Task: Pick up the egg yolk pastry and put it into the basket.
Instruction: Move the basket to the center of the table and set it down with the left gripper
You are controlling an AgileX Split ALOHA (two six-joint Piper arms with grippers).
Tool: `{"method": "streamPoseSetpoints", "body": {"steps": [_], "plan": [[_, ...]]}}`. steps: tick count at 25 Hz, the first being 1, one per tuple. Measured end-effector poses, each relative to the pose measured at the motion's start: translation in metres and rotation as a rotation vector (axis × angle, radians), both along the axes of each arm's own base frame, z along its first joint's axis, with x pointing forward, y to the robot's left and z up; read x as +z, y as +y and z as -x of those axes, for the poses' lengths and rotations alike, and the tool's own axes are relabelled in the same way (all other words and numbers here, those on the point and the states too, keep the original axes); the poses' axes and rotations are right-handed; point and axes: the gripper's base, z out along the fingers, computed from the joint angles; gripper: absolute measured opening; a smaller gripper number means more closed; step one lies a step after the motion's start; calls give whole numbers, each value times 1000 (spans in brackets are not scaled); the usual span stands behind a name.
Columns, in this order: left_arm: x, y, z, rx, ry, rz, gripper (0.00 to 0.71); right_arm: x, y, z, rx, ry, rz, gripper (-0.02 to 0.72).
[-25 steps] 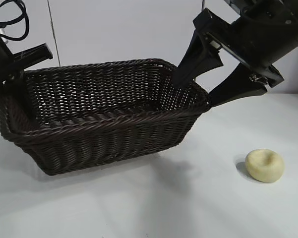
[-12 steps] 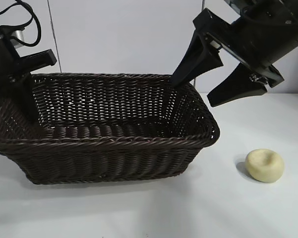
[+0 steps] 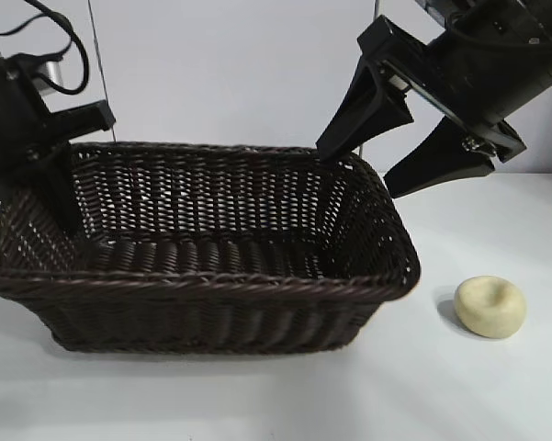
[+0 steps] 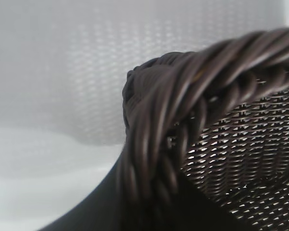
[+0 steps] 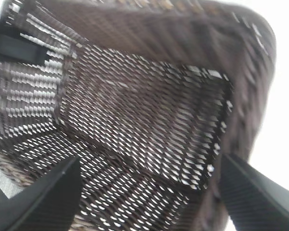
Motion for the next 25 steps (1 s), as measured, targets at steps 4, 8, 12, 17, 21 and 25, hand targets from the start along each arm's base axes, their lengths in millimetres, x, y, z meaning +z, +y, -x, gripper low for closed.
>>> {"method": "streamPoseSetpoints", "body": {"steps": [4, 8, 12, 17, 21, 25], "plan": [[-15, 0, -2, -14, 35, -14, 102, 0, 0, 0, 0, 0, 0, 571], [-15, 0, -4, -33, 14, -12, 102, 0, 0, 0, 0, 0, 1, 571], [-16, 0, -4, -39, 8, -13, 102, 0, 0, 0, 0, 0, 1, 571], [-16, -1, -6, -32, -5, -10, 102, 0, 0, 0, 0, 0, 1, 571], [-16, 0, -6, -33, -10, -11, 102, 0, 0, 0, 0, -1, 1, 571], [-16, 0, -6, -36, -11, -11, 108, 0, 0, 0, 0, -1, 1, 571]]}}
